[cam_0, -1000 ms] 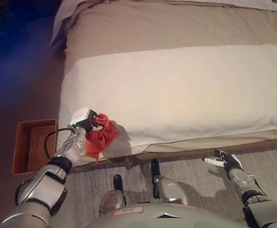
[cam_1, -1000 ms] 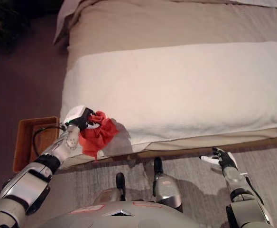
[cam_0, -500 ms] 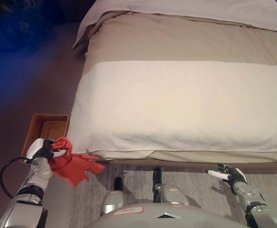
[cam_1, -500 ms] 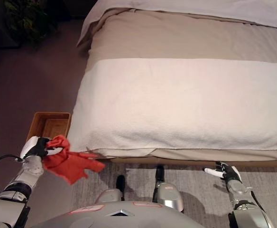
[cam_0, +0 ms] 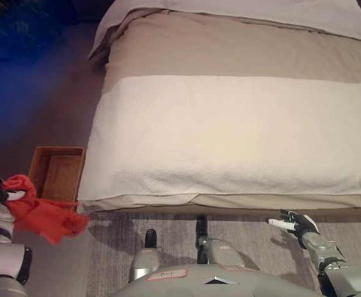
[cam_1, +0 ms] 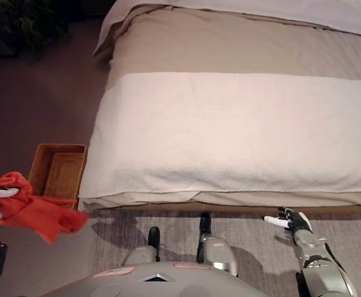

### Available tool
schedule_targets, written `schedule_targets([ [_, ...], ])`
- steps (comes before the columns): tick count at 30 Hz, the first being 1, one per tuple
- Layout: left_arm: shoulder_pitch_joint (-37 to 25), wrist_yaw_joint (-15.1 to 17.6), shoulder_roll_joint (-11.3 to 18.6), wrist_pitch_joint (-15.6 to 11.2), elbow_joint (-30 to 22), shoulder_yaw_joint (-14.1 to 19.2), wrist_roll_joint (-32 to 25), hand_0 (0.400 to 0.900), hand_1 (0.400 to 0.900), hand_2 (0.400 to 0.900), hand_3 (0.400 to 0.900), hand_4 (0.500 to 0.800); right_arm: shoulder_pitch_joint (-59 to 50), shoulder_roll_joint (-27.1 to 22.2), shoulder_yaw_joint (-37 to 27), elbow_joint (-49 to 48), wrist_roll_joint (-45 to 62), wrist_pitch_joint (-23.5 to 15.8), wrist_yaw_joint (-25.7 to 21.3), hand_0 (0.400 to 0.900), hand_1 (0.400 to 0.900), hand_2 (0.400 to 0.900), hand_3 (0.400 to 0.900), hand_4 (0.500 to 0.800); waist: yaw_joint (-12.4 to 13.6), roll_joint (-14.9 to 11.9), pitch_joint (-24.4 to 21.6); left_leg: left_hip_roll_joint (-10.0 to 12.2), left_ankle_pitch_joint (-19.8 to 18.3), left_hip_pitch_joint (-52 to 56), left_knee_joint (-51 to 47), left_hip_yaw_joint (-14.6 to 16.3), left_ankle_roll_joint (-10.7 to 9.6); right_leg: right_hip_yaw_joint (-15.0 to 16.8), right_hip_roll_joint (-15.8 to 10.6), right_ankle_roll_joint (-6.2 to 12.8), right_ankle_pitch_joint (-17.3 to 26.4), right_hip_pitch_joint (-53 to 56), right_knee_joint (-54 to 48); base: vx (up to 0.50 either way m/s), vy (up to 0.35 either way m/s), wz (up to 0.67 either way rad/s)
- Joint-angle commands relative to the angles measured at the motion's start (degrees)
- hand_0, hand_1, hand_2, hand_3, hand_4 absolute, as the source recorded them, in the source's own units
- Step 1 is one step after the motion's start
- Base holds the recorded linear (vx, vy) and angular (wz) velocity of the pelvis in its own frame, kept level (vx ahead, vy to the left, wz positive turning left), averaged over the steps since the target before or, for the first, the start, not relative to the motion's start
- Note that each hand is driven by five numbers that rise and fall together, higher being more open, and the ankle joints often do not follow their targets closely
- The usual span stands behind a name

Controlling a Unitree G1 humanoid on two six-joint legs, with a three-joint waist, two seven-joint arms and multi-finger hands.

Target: Put the clothes on the bed into the basket.

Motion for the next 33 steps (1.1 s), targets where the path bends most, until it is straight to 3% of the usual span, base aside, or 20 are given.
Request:
schedule_targets([
  [1,-8.9,3.2,10.2,0.0,3.6,2.2,-0.1,0.400,0.400,0.400,0.400,0.500,-2.1,-4.7,2.5,-0.1,-0.3,-1.2,-0.5,0.900,0.900,0.900,0.900,0.800,-0.5,-1.0,3.2,1.4,-2.4,5.0,-0.3,0.6,-1.9,1.1,-3.4,4.58,4.2,-2.1,1.5,-0.02,0.021,-0.07],
  [9,-15.6,3.5,14.6,-0.4,4.5,0.4,-3.2,0.400,0.400,0.400,0.400,0.500,-3.9,-5.8,4.1,-1.5,-1.0,-1.3,-0.5,0.900,0.900,0.900,0.900,0.800,-0.8,-2.7,4.8,1.5,-2.3,3.1,-0.3,1.6,-1.9,1.4,-3.4,5.27,6.3,-3.9,-0.1,-0.04,0.019,-0.06],
  [15,-22.0,4.4,19.4,-0.1,4.2,-4.1,-1.5,0.400,0.400,0.400,0.400,0.500,-6.0,-7.1,6.2,-4.8,-0.5,-1.9,-0.8,0.900,0.900,0.900,0.900,0.800,-0.8,-4.6,7.1,1.5,-1.7,0.4,-0.3,2.5,-1.9,1.8,-3.3,5.94,8.1,-6.5,-0.6,-0.09,0.014,-0.09],
  [19,-22.8,4.1,21.5,-0.1,5.7,-4.7,-1.0,0.400,0.400,0.400,0.400,0.500,-7.7,-7.7,7.0,-5.5,-0.4,-1.7,-0.7,0.900,0.900,0.900,0.900,0.800,-0.8,-6.1,8.5,1.5,-1.6,-0.4,-0.3,3.7,-1.6,2.2,-3.2,6.43,9.5,-8.1,-0.9,-0.07,0.027,-0.21],
  [26,-19.4,4.0,27.7,0.1,7.1,1.9,-3.7,0.400,0.400,0.400,0.400,0.500,-7.8,-7.6,8.1,-8.4,-0.7,-1.7,0.1,0.900,0.900,0.900,0.900,0.800,0.5,-9.4,10.2,1.7,-2.3,1.0,-0.3,7.9,-1.3,4.0,-2.0,7.44,11.7,-9.3,-1.3,-0.01,0.018,-0.35],
  [29,-18.1,3.8,28.2,0.1,6.9,3.8,-4.3,0.400,0.400,0.400,0.400,0.500,-7.7,-6.7,8.7,-8.2,-0.7,-1.5,0.4,0.900,0.900,0.900,0.900,0.800,0.8,-10.4,10.4,1.6,-3.0,2.3,-0.3,8.8,-1.3,4.1,-2.1,7.69,11.8,-8.7,-1.2,0.03,0.020,-0.12],
  [33,-18.1,3.3,28.5,0.3,6.7,3.9,-3.2,0.400,0.400,0.400,0.400,0.500,-7.1,-5.9,9.0,-7.8,-1.0,-1.1,1.2,0.900,0.900,0.900,0.900,0.800,1.3,-11.0,10.2,1.2,-4.0,4.0,-0.3,9.9,-1.2,4.2,-2.6,8.17,12.0,-7.7,-1.3,0.03,0.041,-0.02],
])
